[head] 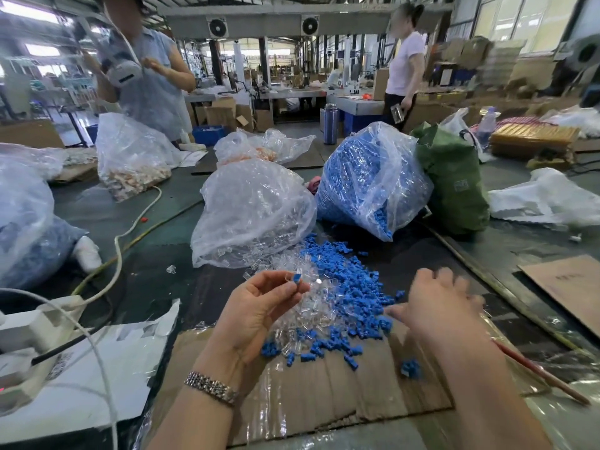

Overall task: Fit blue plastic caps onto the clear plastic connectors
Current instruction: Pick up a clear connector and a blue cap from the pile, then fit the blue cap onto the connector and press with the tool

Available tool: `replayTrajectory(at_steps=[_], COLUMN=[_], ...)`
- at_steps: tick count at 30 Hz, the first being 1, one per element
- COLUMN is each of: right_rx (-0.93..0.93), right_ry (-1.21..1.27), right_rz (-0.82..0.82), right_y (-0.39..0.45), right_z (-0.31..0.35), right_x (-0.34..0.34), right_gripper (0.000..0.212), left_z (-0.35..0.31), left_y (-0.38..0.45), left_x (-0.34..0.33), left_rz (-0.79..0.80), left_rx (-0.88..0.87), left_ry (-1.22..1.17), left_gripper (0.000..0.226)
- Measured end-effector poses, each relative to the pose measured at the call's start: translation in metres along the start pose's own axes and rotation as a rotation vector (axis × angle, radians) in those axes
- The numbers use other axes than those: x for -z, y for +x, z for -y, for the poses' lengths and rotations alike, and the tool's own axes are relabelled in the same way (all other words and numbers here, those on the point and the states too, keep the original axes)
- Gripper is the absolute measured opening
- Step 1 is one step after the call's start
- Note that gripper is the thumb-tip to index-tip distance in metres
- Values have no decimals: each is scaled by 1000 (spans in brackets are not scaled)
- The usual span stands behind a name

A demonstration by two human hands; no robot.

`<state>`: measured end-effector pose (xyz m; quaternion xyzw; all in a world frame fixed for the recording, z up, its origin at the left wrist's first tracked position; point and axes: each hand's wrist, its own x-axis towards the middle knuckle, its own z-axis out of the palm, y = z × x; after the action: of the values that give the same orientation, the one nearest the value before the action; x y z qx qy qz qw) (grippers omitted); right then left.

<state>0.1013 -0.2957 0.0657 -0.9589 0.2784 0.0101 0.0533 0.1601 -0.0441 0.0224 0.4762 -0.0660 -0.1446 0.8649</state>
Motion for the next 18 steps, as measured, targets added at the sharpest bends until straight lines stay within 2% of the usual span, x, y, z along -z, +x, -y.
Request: replayTrajectory(at_steps=[2, 4, 6, 8, 9, 11, 13, 15, 17, 18], right_rx=[-134, -177, -146, -104, -86, -55, 16, 127, 237, 294], right_ry=[19, 49, 71, 91, 116, 228, 410, 682, 1072, 1255], right_rz=[105, 155, 93, 8, 2, -2, -29, -34, 107, 220], right_y=[3, 6, 6, 5, 3, 1, -2, -5, -7, -8], right_z=[-23, -38, -48, -53, -54, -51, -47, -40, -25, -14], right_x=[0, -5, -13, -15, -13, -5, 9, 27, 46, 53], right_gripper=[86, 68, 41, 29, 30, 46, 55, 44, 35, 38], left_z=[-2, -4, -6, -8, -10, -12, -12, -11, -8, -7], left_y=[-1, -2, -4, -8, -10, -11, -10, -9, -8, -8], left_x=[0, -2, -4, -5, -6, -7, -9, -11, -13, -14], left_rz=[14, 12, 18, 40, 54, 75, 82, 95, 141, 173], left_rx=[3, 5, 12, 23, 29, 34, 33, 41, 50, 49], left_ry=[-34, -52, -61, -75, -80, -78, -74, -81, -93, -100], left_gripper=[21, 20, 20, 22, 23, 24, 23, 21, 20, 21])
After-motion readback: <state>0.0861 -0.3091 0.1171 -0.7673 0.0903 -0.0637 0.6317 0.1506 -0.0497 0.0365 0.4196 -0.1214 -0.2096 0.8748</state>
